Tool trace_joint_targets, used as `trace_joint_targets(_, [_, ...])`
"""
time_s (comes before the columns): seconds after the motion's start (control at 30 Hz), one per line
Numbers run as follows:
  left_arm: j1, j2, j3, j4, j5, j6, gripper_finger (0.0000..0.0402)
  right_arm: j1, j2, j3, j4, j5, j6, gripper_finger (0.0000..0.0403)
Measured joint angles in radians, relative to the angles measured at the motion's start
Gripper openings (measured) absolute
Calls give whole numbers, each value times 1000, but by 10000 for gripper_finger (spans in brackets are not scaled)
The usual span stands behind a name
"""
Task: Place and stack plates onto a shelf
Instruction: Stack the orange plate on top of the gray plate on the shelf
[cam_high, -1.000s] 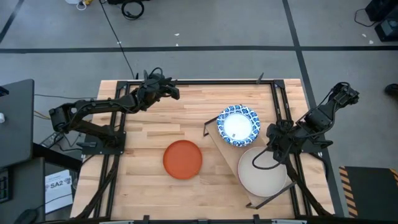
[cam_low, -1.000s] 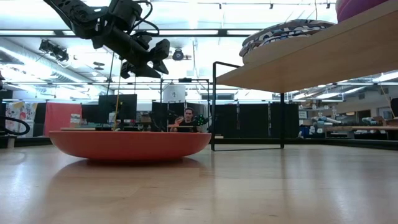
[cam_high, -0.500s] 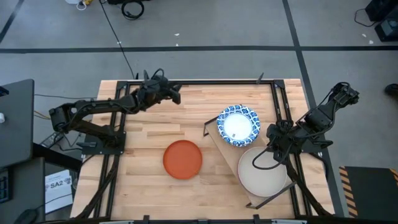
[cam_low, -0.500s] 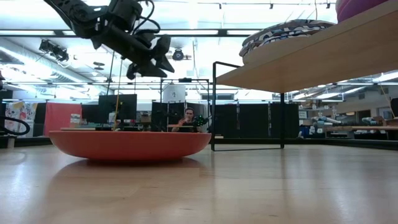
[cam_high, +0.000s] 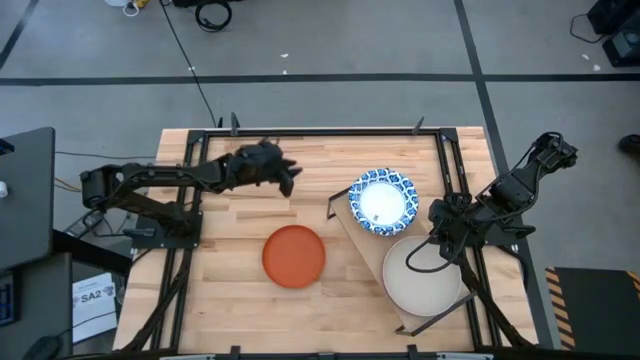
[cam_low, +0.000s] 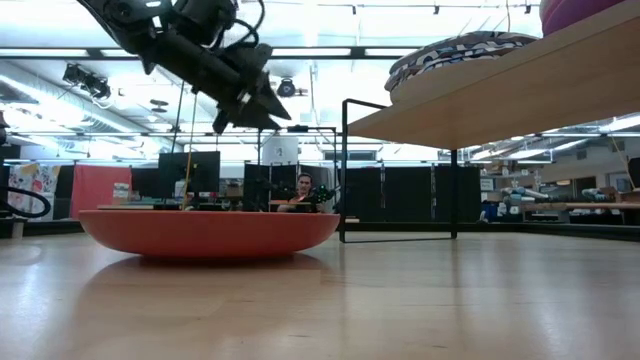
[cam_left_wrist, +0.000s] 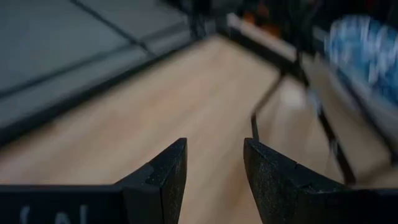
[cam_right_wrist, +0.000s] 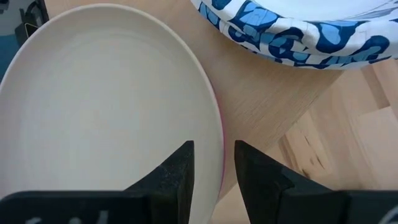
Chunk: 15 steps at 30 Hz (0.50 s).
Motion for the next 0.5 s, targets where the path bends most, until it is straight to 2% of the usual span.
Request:
trace_joint_targets(0.2, [-79, 0, 0, -237, 3, -6, 165, 0, 0, 0, 0, 0, 0, 120])
trace_joint_targets(0.5, [-189, 0, 0, -509, 4, -126, 165, 0, 0, 0, 2, 0, 0, 120])
